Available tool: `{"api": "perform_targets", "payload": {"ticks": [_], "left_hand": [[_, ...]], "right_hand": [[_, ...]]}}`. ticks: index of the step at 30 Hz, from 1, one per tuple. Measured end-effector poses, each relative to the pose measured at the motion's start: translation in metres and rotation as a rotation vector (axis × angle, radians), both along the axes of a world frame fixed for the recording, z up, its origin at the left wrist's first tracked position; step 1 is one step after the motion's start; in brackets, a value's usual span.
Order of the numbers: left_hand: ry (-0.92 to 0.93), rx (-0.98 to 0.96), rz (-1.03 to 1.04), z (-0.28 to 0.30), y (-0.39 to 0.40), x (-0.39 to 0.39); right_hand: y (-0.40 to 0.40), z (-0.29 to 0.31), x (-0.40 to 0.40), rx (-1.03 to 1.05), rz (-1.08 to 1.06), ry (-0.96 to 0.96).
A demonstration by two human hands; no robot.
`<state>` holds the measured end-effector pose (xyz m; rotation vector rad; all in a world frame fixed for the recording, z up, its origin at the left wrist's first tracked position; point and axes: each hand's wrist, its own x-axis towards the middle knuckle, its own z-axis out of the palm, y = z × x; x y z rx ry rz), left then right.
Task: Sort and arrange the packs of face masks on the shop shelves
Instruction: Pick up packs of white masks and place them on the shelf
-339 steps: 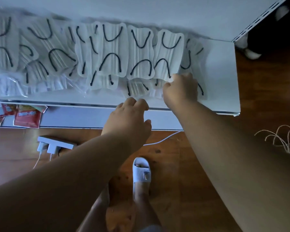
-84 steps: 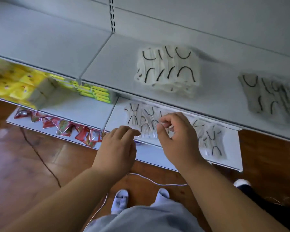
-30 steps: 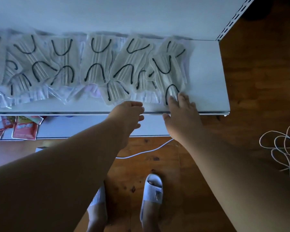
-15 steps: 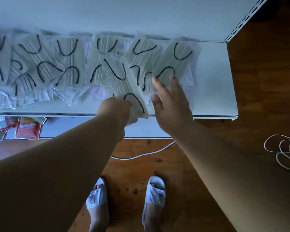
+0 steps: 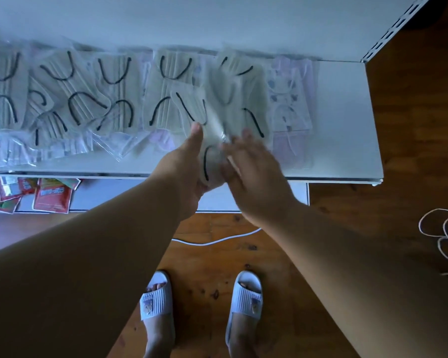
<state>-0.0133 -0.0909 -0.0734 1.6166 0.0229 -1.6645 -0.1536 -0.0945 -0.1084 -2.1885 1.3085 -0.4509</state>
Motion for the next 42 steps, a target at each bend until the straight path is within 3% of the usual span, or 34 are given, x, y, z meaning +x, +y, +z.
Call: {"api": "perform_targets", "payload": {"ticks": [2, 5, 9, 12, 17, 20, 22, 25, 29, 32, 35, 38, 40, 42], "left_hand": [[-0.164, -0.015, -0.082, 0.000, -0.002, 0.004], [-0.469, 0.027, -0.124, -0.007, 0.001, 0.013], [-0.561, 0.054, -0.082, -0.011, 0.009, 0.023], [-0.605, 0.056, -0.088, -0.011, 0.015, 0.029], [-0.643, 0.061, -0.172, -0.012, 0.019, 0.034], [-0.629, 0.039, -0.185, -0.012, 0.018, 0.038], [-0.602, 0.027, -0.135, -0.011, 0.017, 0.040], [-0.514, 0.018, -0.089, -0.007, 0.015, 0.041], [-0.441, 0.028, -0.147, -0.007, 0.010, 0.044], [-0.548, 0.039, -0.209, -0.014, 0.013, 0.046], [-0.578, 0.073, -0.130, -0.016, 0.019, 0.050], [-0.497, 0.056, -0.108, -0.016, 0.024, 0.051], [-0.227, -0.037, -0.091, -0.007, 0.025, 0.048], [0.005, -0.088, -0.091, -0.004, 0.027, 0.049]], "right_hand": [[0.012, -0.006, 0.005, -0.005, 0.094, -0.021], [0.002, -0.012, 0.013, -0.025, -0.033, 0.062], [-0.037, -0.010, 0.024, 0.228, -0.109, 0.393], [-0.057, -0.015, 0.037, 0.262, -0.065, 0.550], [-0.060, -0.017, 0.045, 0.223, -0.108, 0.614], [-0.057, -0.009, 0.043, 0.105, -0.217, 0.458], [-0.051, -0.002, 0.042, 0.078, -0.304, 0.174], [-0.032, 0.018, 0.045, 0.261, -0.445, -0.268], [-0.009, 0.032, 0.042, 0.559, -0.543, -0.445], [-0.002, 0.034, 0.041, 0.556, -0.562, -0.521], [-0.014, 0.037, 0.039, 0.571, -0.779, -0.754], [-0.021, 0.031, 0.045, 0.868, -0.878, -1.061], [-0.011, 0.027, 0.052, 0.978, -0.855, -1.027], [0.001, 0.021, 0.054, 0.834, -0.721, -0.639]]}}
